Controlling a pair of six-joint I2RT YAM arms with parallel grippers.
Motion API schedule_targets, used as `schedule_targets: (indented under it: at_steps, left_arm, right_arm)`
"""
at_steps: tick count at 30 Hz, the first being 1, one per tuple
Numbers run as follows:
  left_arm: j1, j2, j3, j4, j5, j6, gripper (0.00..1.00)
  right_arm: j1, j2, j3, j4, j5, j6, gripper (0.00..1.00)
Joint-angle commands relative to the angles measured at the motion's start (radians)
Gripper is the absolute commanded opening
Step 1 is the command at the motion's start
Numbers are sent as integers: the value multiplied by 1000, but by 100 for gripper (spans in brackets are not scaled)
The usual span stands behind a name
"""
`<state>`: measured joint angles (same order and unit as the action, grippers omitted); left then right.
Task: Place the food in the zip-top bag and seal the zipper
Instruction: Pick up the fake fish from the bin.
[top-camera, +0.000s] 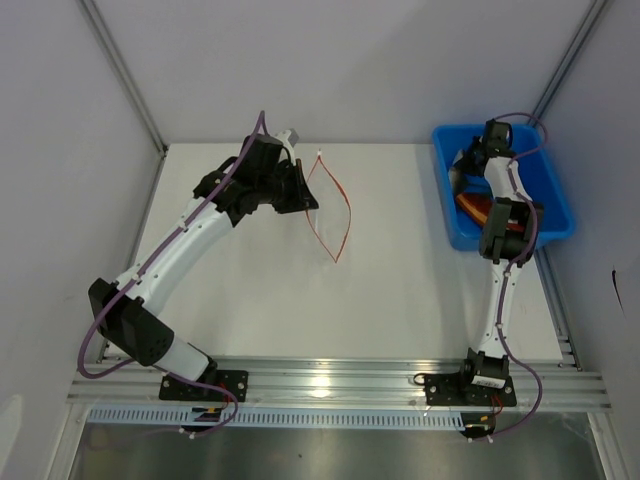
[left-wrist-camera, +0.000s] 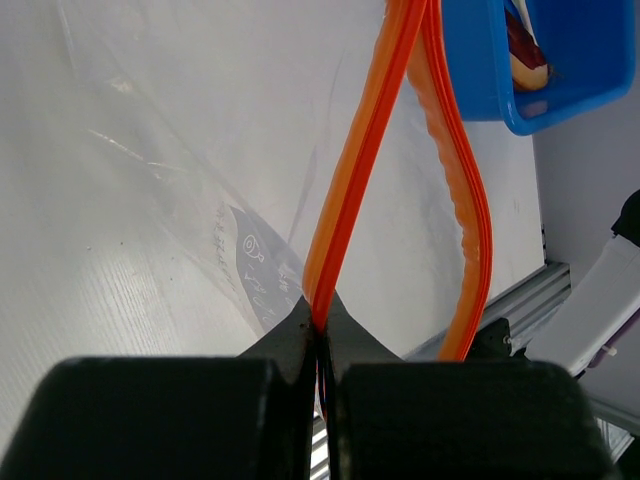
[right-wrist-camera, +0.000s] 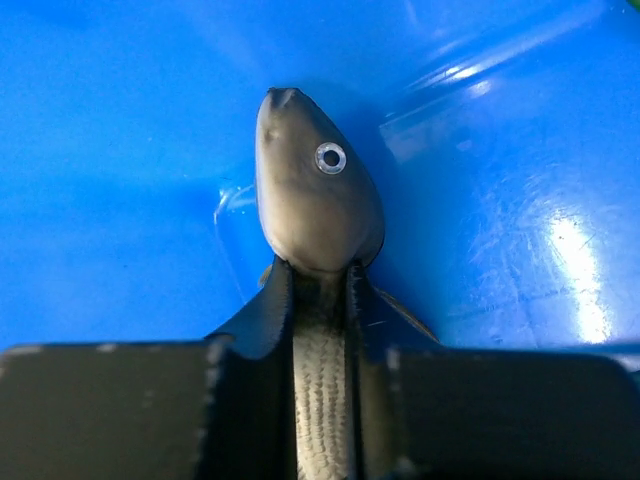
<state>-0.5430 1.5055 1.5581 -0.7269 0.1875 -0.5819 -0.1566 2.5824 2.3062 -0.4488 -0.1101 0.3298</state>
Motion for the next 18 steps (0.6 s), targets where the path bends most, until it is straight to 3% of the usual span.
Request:
schedule_targets:
  at_steps: [1,3,18]
  left_arm:
    - [-6,1,28,11,21,22,1]
    - [-8,4,36,7,24,17,1]
    - [-6,28,28,0,87,-2,1]
  right_arm:
    - [-18,-85,-42,50,29,-9,5]
    - [-20,-129,-53,62,39,-12,0]
    - [-27,-410,-171,119,15,-15,0]
